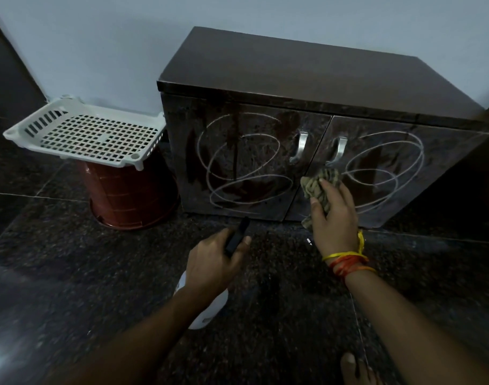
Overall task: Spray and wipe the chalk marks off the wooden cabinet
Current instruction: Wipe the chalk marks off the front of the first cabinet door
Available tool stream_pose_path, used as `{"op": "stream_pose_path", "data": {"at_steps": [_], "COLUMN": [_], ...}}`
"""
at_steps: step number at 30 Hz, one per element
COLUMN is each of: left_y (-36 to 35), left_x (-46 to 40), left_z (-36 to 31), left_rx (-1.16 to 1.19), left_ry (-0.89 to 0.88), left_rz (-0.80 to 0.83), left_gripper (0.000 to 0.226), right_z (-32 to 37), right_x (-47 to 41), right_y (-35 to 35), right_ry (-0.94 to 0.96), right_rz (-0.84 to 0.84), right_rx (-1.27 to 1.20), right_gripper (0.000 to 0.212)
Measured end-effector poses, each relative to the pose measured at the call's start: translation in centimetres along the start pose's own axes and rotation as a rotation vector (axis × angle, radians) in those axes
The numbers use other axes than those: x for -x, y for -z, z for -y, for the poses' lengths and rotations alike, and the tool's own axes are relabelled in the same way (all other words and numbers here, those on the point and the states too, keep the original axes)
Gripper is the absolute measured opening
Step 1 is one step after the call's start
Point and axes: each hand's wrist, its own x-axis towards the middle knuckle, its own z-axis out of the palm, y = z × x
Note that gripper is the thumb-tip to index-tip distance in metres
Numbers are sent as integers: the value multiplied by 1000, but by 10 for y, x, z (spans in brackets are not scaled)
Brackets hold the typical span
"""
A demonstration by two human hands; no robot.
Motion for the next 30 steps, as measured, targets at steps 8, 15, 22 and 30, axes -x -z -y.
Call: {"op": "stream_pose_path", "data": {"at_steps": [8, 15, 22, 30], "left_y": [18, 30, 25, 20], "left_x": [8, 11, 19, 19], "left_z": [27, 43, 48, 16], "left_rx": [14, 65, 110, 257], "left_ry": [223, 447, 512, 259], "left_rz": [-109, -189, -123, -124], "left_gripper": [33, 48, 45, 29], "right_z": [3, 12, 11, 19], "right_x": [1, 4, 5, -2], "right_y": [-8, -20, -28, -37], "right_ry": [9, 65, 84, 259], "right_rz": [16, 32, 37, -103], "right_rx": [1, -21, -14, -47], "right_gripper": [42, 40, 42, 42]}}
